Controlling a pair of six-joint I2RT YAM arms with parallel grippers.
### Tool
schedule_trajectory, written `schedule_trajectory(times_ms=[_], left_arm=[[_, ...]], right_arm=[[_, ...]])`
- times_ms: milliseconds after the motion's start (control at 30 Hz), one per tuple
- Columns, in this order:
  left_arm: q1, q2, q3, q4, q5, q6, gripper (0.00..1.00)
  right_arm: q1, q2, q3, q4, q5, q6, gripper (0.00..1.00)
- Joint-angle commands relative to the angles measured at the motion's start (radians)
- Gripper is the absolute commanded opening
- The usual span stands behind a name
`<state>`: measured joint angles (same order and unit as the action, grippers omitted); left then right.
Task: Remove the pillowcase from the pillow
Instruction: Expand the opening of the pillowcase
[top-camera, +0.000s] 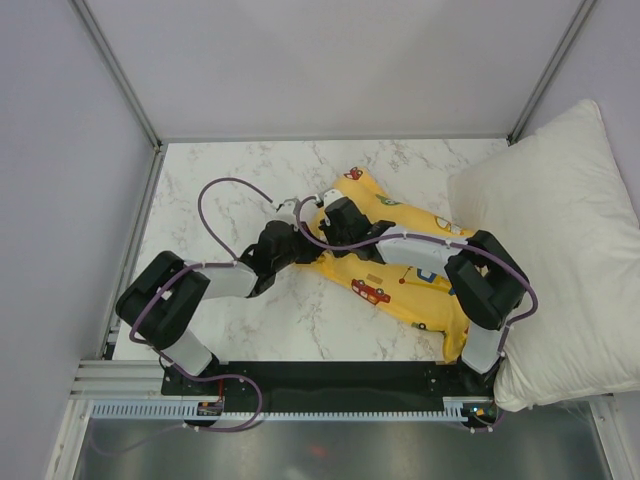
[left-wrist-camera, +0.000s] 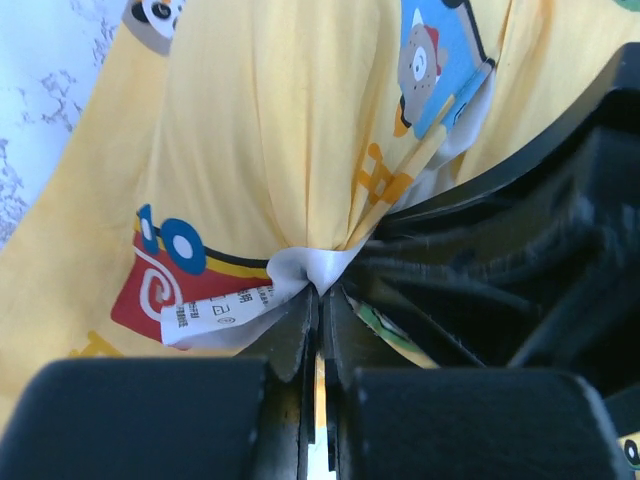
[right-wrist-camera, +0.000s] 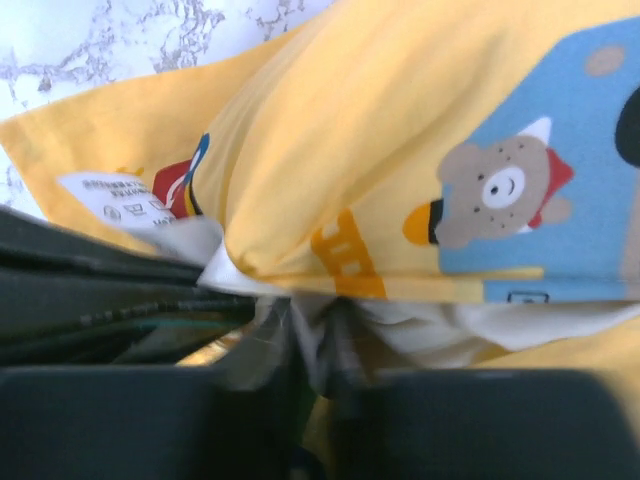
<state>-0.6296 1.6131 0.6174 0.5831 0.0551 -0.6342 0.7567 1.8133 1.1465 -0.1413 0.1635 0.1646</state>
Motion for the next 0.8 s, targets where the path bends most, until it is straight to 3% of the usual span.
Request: schedule_trajectory(times_ms=[0, 33, 333, 767], left_arm=[[-0.015, 0.005, -0.061, -0.150, 0.089, 0.034, 0.02], [-0.013, 0.001, -0.064, -0.151, 0.083, 0.036, 0.02], [0.034, -0.028, -0.114, -0.229, -0.009, 0.010, 0.02], [0.154, -0.033, -0.114, -0.269, -0.031, 0.008, 0.02]], right_arm=[[-0.034, 0.119, -0.001, -0.087, 0.218, 0.015, 0.09], [-0.034, 0.123, -0.002, -0.089, 0.235, 0.025, 0.00], [-0.123, 0.081, -0.039, -0.127, 0.309, 0.079, 0.00], [-0.160, -0.077, -0.171, -0.119, 0.323, 0.087, 0.00]])
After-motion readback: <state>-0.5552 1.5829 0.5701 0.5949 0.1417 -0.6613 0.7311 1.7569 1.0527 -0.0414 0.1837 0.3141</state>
